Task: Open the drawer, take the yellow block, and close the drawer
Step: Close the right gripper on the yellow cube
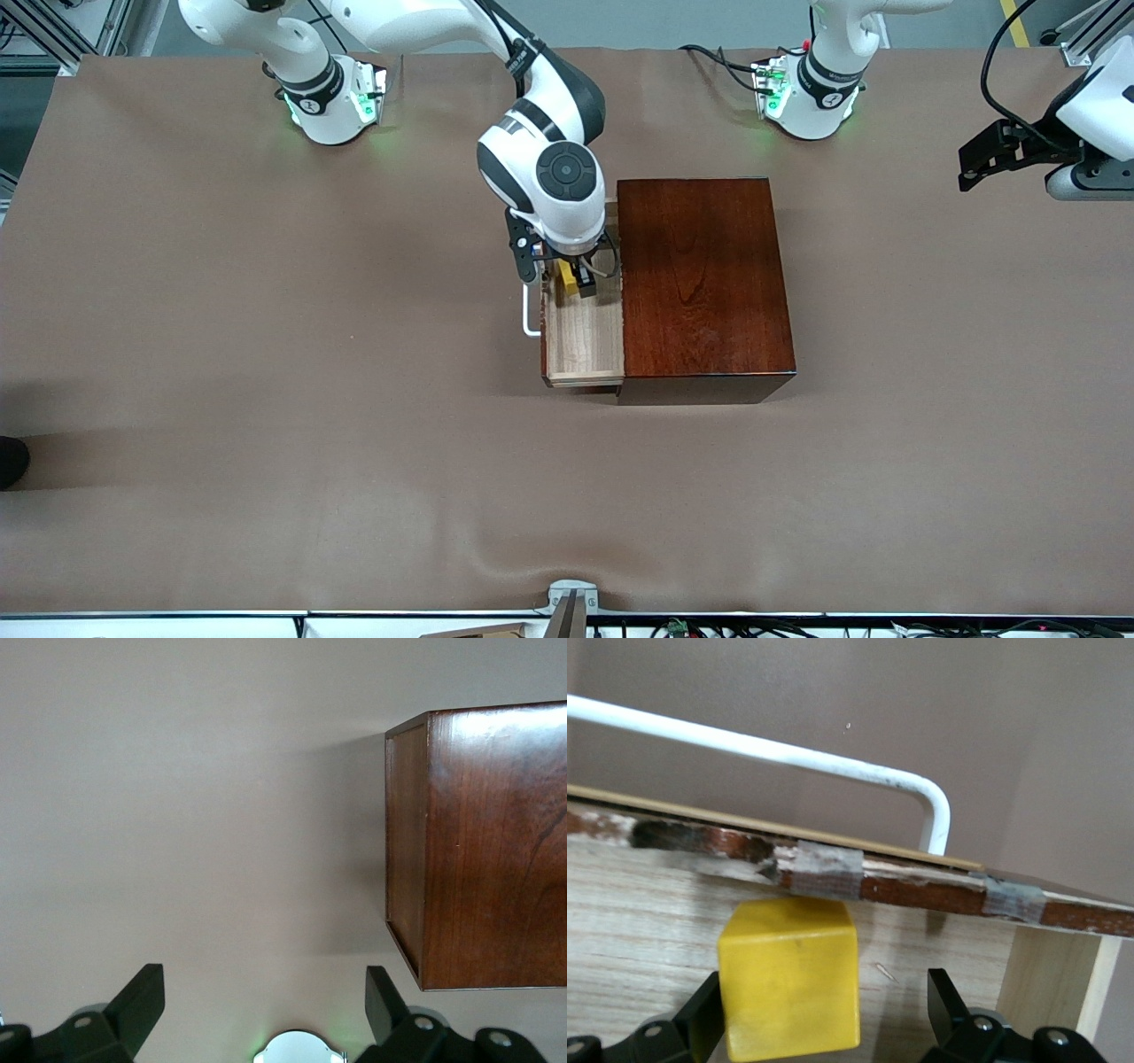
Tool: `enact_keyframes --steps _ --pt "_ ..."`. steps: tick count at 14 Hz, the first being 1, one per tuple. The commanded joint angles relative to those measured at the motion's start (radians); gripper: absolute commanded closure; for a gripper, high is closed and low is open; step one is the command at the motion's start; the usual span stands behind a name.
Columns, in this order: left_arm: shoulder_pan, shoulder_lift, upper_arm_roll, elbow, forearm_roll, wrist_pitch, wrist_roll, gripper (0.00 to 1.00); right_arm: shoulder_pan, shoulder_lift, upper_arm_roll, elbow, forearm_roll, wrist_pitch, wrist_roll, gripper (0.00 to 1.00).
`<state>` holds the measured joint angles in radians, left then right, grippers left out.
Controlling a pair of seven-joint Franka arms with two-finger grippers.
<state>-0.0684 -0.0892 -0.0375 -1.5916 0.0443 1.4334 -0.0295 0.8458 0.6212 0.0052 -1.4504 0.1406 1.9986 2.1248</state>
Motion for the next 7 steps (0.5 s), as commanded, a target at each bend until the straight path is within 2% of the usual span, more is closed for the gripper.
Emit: enact_keyframes --steps 1,2,4,7 --pt "0.01 0.003 -0.016 0.013 -0.009 -0.013 -0.004 0.0 0.007 0.008 -0.01 0.021 0.011 -0.003 0.027 0.67" --pt "0.01 0.003 -0.018 0.013 -0.009 -0.013 -0.006 0.0 0.01 0.008 -0.011 0.022 0.004 -0.001 0.053 0.75" --pt "0.009 0.003 -0.018 0.013 -0.009 -0.013 -0.006 0.0 -0.002 0.005 -0.013 0.03 0.007 -0.006 0.06 1.0" --pt "0.01 0.003 -0.018 0.015 -0.009 -0.014 -0.006 0.0 -0.004 -0.002 -0.014 0.06 0.005 -0.014 0.058 1.0"
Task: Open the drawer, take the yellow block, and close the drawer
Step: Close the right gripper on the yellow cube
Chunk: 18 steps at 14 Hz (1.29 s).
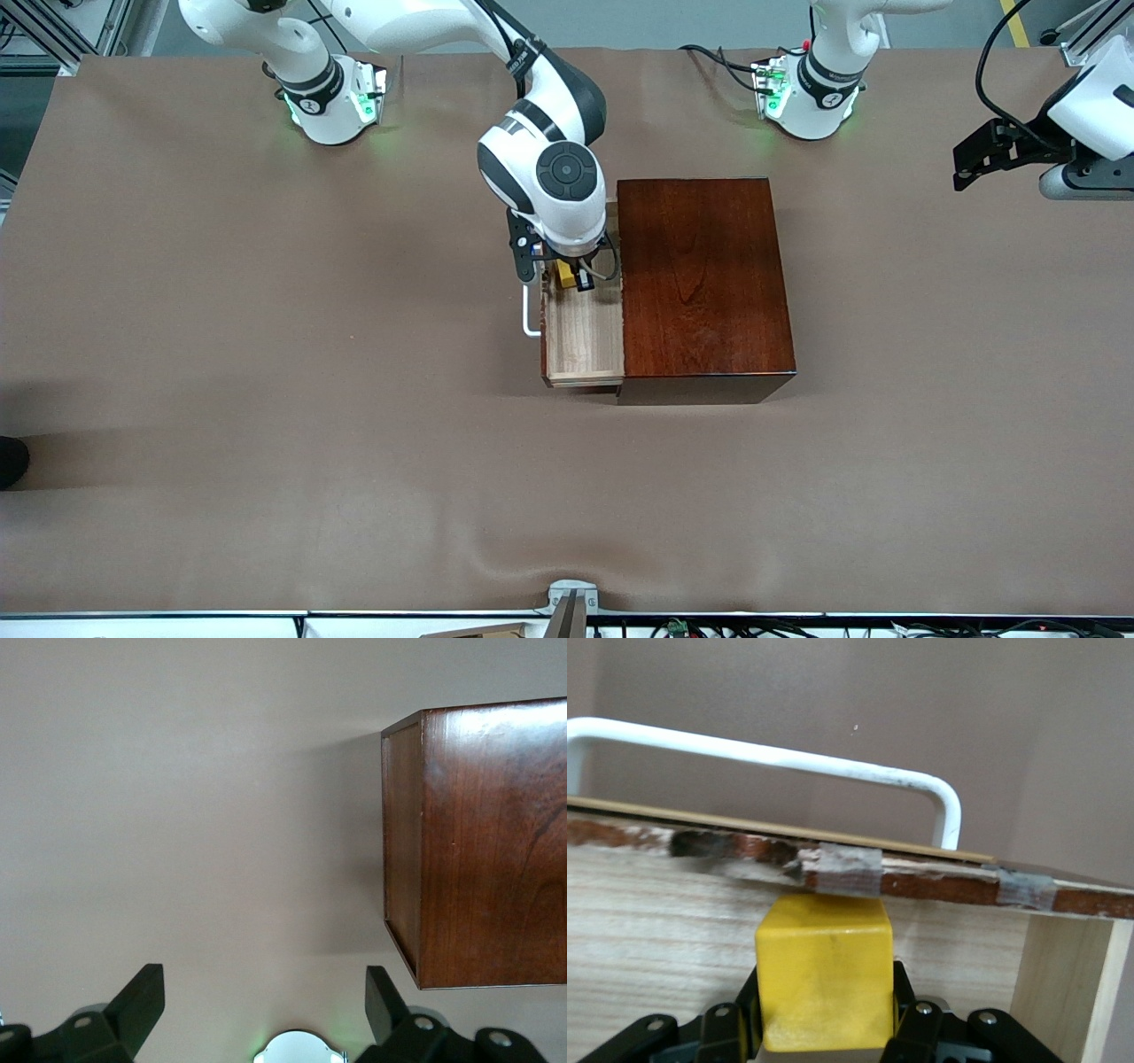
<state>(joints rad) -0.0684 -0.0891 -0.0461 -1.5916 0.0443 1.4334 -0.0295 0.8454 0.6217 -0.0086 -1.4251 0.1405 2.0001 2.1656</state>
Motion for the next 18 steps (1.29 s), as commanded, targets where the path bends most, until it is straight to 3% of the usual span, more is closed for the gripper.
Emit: enact_keyframes --steps 1,12,18 --pt "0.01 0.003 -0.009 0.015 -0.009 -0.014 -0.004 0.0 -0.003 -0.005 -0.001 0.044 0.005 -0.017 0.017 1.0" --pt "0.007 0.003 -0.023 0.018 -0.009 -0.013 -0.003 0.0 -0.061 -0.03 -0.005 0.146 -0.012 -0.152 -0.003 1.0" --pt "0.004 0.005 -0.024 0.019 -0.009 -0.013 -0.003 0.0 -0.106 -0.056 -0.007 0.144 -0.064 -0.167 -0.179 1.0"
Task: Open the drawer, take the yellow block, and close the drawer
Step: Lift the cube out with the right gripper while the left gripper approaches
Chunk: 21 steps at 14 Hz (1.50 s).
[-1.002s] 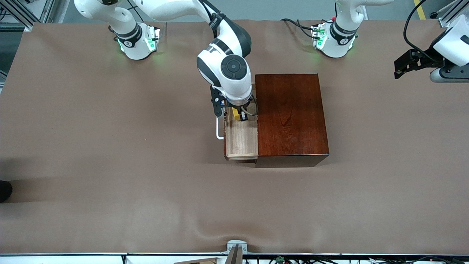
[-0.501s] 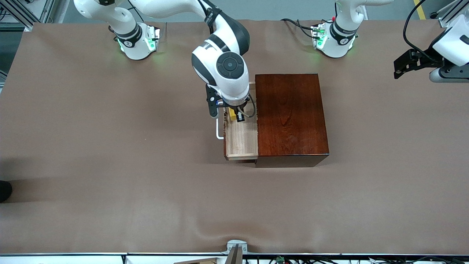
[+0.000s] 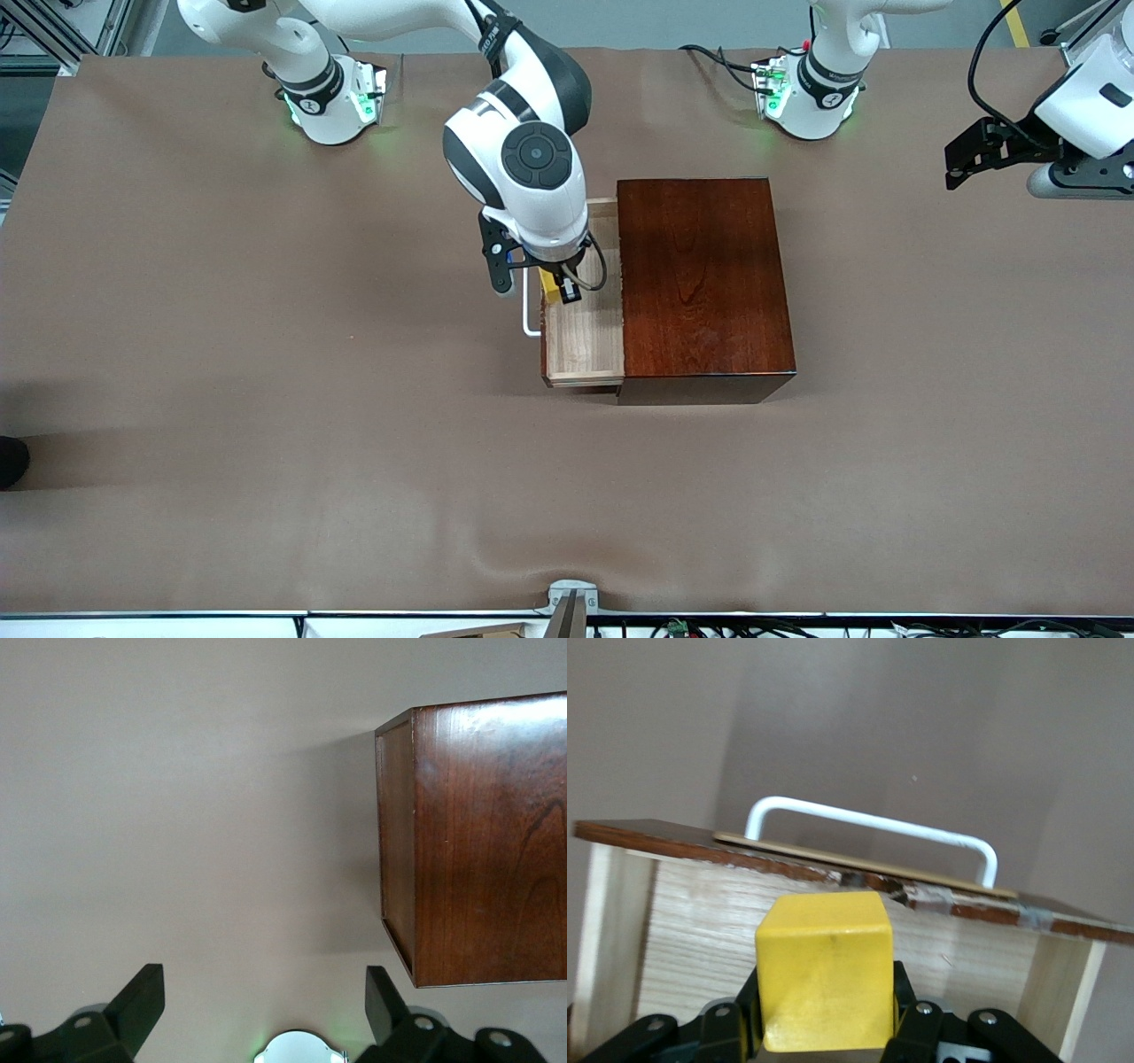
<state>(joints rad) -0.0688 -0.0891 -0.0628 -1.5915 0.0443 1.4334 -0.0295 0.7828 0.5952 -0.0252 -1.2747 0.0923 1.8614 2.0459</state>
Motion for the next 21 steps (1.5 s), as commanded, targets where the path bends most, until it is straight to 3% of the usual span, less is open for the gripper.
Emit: enact_keyframes --steps 1,7,9,12,17,21 --pt "0.003 0.006 -0.008 0.019 -0.009 -0.013 -0.004 0.0 -0.066 -0.04 0.01 -0.006 -0.014 -0.045 -0.091 1.0" --pt "-0.006 0.006 -0.011 0.022 -0.009 -0.011 -0.007 0.0 -0.175 -0.064 0.01 -0.009 -0.002 -0.163 -0.424 1.0" --pt "-0.025 0.017 -0.038 0.022 -0.011 -0.007 -0.01 0.0 -0.223 -0.078 0.011 -0.017 -0.002 -0.176 -0.484 1.0" --pt "-0.031 0.069 -0.138 0.031 -0.026 0.005 -0.056 0.0 -0.269 -0.083 0.011 -0.02 -0.002 -0.214 -0.619 1.0" --pt "-0.052 0.277 -0.383 0.211 -0.012 0.03 -0.476 0.0 -0.368 -0.12 0.013 -0.074 0.0 -0.241 -0.901 1.0" --pt "-0.193 0.388 -0.384 0.245 -0.001 0.142 -0.715 0.0 -0.448 -0.138 0.013 -0.135 0.0 -0.243 -1.079 1.0"
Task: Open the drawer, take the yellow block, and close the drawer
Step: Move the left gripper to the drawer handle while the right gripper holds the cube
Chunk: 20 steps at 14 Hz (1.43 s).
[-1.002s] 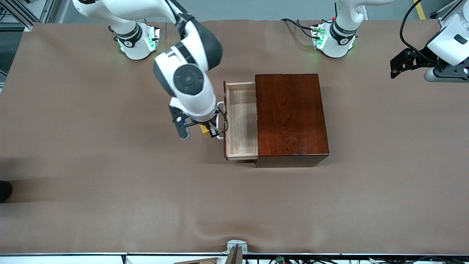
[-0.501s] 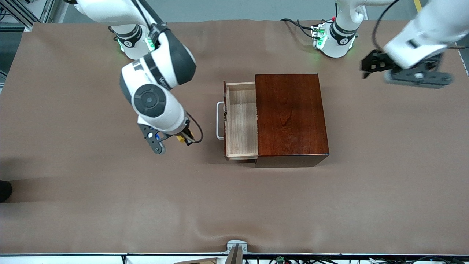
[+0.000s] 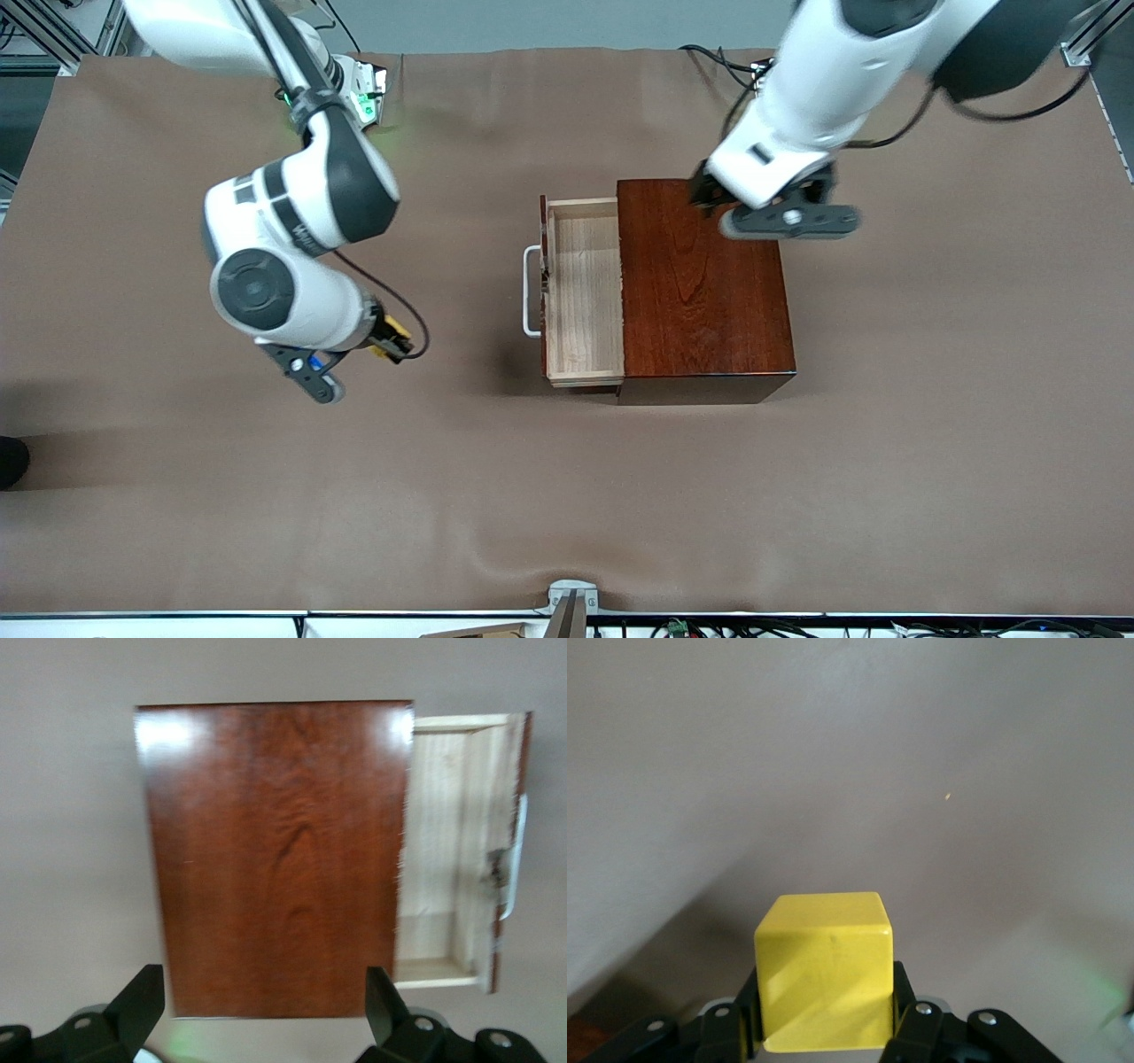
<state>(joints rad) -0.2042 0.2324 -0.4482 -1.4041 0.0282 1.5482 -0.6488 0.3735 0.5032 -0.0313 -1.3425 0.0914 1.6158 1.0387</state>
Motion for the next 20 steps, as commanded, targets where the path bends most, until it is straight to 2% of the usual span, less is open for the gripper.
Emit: enact_keyframes --steps 1,3,5,6,8,11,13,17,20 --pt "-0.102 0.096 0.009 0.068 0.015 0.065 -0.182 0.0 -0.057 -0.054 0.018 -0.087 0.001 0.004 -0.121 1.0" --pt "-0.177 0.168 0.014 0.115 0.016 0.13 -0.355 0.0 -0.088 -0.083 0.016 -0.145 -0.002 0.027 -0.228 1.0" --pt "-0.268 0.234 0.049 0.151 0.036 0.203 -0.501 0.0 -0.119 -0.104 0.016 -0.203 -0.004 0.073 -0.294 1.0" --pt "-0.324 0.263 0.084 0.152 0.038 0.255 -0.565 0.0 -0.13 -0.109 0.014 -0.233 -0.01 0.096 -0.333 1.0" --pt "-0.472 0.326 0.197 0.177 0.036 0.355 -0.696 0.0 -0.168 -0.117 0.014 -0.274 -0.013 0.122 -0.425 1.0" --pt "-0.664 0.458 0.357 0.282 0.035 0.438 -0.891 0.0 -0.251 -0.117 0.016 -0.332 -0.013 0.157 -0.589 1.0" --pt "-0.71 0.482 0.396 0.283 0.032 0.519 -0.974 0.0 -0.295 -0.118 0.014 -0.368 -0.013 0.203 -0.73 1.0" --pt "-0.759 0.565 0.423 0.286 0.033 0.587 -1.144 0.0 -0.372 -0.111 0.014 -0.438 -0.015 0.294 -0.929 1.0" --pt "-0.827 0.602 0.514 0.284 0.033 0.638 -1.27 0.0 -0.395 -0.109 0.011 -0.519 -0.042 0.407 -0.988 1.0"
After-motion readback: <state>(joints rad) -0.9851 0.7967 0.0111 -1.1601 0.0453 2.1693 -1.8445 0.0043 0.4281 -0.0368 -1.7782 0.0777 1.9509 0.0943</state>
